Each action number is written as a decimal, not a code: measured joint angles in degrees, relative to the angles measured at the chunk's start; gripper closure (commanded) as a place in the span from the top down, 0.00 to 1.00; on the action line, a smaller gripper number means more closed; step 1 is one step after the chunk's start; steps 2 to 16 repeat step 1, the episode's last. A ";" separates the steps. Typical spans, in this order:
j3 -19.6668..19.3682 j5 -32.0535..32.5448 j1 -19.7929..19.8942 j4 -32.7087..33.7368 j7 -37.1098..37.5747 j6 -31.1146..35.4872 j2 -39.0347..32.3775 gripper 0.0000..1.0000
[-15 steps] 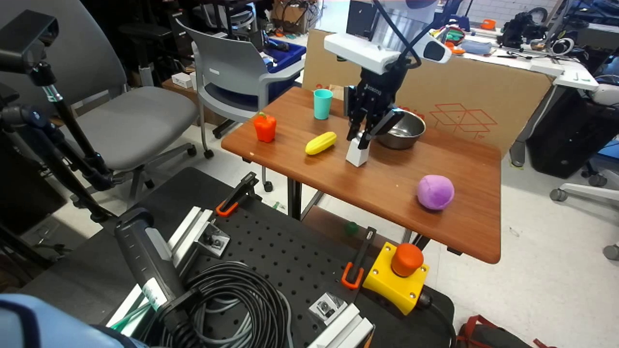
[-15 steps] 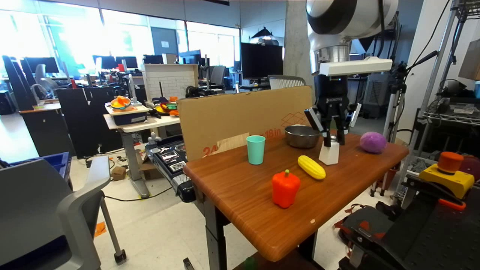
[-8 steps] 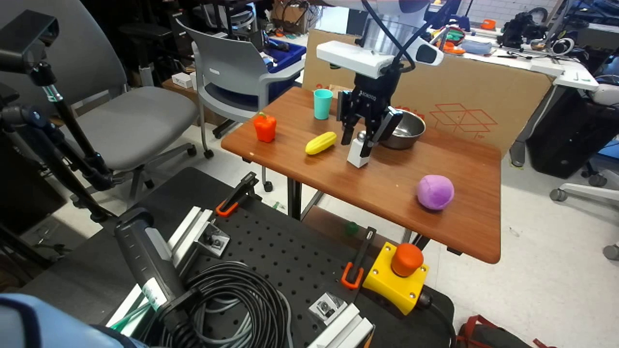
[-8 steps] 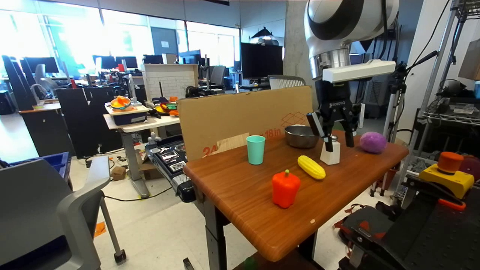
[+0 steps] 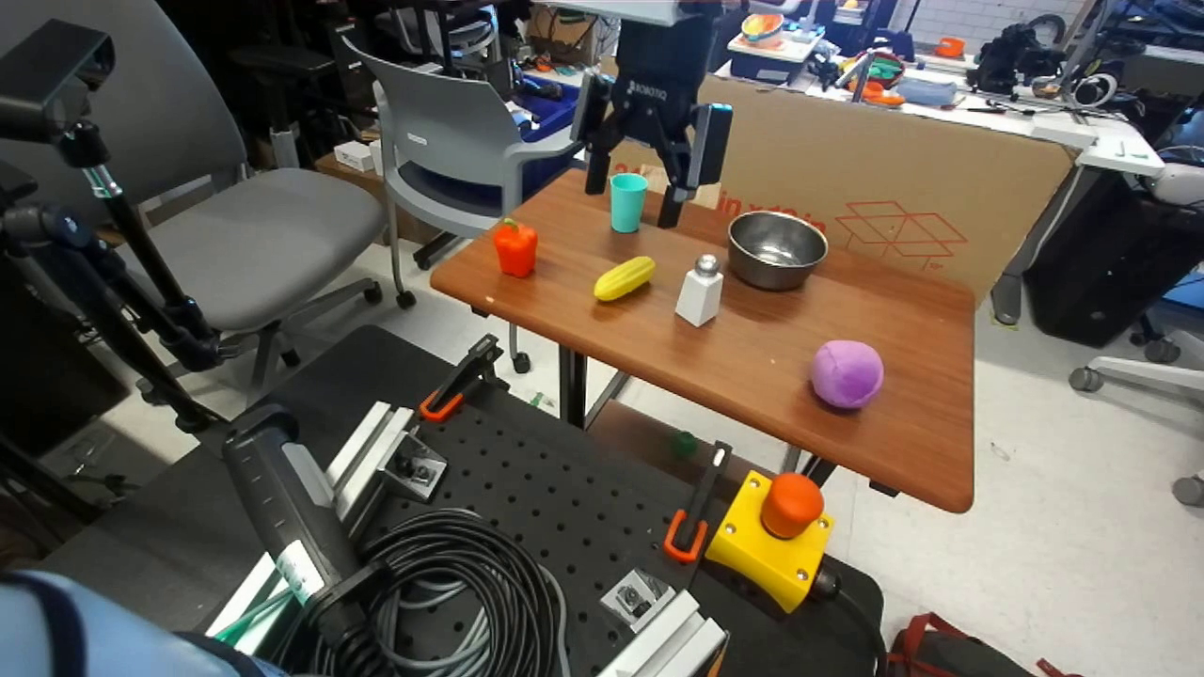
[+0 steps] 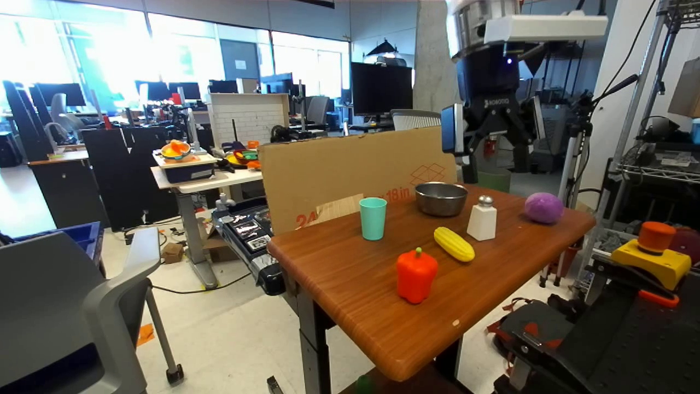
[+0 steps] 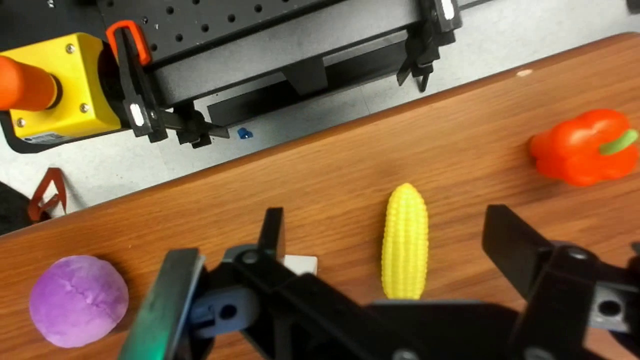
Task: Remove the salt shaker from the silver bowl
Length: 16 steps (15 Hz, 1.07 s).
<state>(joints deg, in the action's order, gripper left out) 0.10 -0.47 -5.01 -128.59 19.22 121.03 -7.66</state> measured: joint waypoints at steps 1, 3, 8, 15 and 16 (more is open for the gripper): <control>0.15 -0.03 -0.01 -0.71 -0.03 -0.14 1.20 1.00; 0.15 -0.03 -0.01 -0.71 -0.03 -0.14 1.20 1.00; 0.15 -0.03 -0.01 -0.71 -0.03 -0.14 1.20 1.00; 0.15 -0.03 -0.01 -0.71 -0.03 -0.14 1.20 1.00; 0.15 -0.03 -0.01 -0.71 -0.03 -0.14 1.20 1.00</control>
